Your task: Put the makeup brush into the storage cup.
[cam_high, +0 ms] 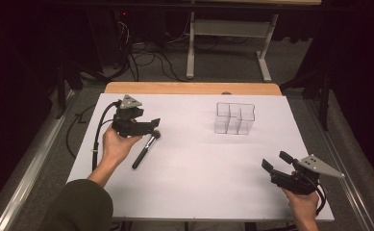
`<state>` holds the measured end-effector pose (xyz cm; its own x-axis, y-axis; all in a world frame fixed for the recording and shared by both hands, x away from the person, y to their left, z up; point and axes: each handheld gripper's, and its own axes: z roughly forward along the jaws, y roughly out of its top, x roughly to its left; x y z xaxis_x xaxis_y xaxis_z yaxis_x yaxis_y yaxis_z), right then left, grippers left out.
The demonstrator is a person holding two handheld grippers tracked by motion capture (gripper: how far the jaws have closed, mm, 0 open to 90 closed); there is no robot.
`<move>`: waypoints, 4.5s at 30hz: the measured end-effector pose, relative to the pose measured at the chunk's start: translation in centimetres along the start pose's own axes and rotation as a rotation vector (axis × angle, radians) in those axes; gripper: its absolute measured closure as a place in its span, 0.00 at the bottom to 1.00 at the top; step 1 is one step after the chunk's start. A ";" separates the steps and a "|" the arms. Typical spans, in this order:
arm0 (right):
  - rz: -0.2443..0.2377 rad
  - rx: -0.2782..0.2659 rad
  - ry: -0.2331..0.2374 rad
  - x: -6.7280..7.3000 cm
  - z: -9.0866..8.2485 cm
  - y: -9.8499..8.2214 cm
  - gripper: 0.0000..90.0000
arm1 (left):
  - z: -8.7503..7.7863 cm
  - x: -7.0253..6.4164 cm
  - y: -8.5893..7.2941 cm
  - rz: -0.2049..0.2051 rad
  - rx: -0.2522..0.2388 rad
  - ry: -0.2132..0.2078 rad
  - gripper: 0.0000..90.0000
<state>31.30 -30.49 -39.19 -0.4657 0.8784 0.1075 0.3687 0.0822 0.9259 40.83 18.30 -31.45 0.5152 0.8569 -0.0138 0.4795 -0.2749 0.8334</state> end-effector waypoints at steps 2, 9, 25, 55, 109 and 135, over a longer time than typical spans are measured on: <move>0.001 -0.001 -0.001 0.0 0.0 0.0 0.27 | -0.1 0.0 0.1 0.004 0.012 0.002 0.32; -0.001 0.000 0.003 0.0 0.0 0.0 0.27 | 0.2 0.0 0.2 0.047 0.081 0.021 0.33; -0.001 0.001 -0.001 0.0 -0.1 0.0 0.27 | 0.5 0.1 0.3 0.046 0.219 0.036 0.42; -0.004 0.003 -0.009 0.1 -0.1 0.0 0.27 | 1.8 -0.4 0.4 0.077 0.448 0.005 0.41; -0.004 0.004 -0.003 0.0 -0.2 0.0 0.27 | 6.7 1.3 -5.2 -0.061 0.773 -0.037 0.57; -0.009 0.005 -0.013 0.1 -0.1 0.0 0.28 | 6.8 0.6 -5.7 -0.015 0.770 0.001 0.78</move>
<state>31.14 -30.50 -39.16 -0.4586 0.8836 0.0942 0.3682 0.0925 0.9251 43.23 17.36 -40.01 0.5046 0.8631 -0.0214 0.8457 -0.4891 0.2134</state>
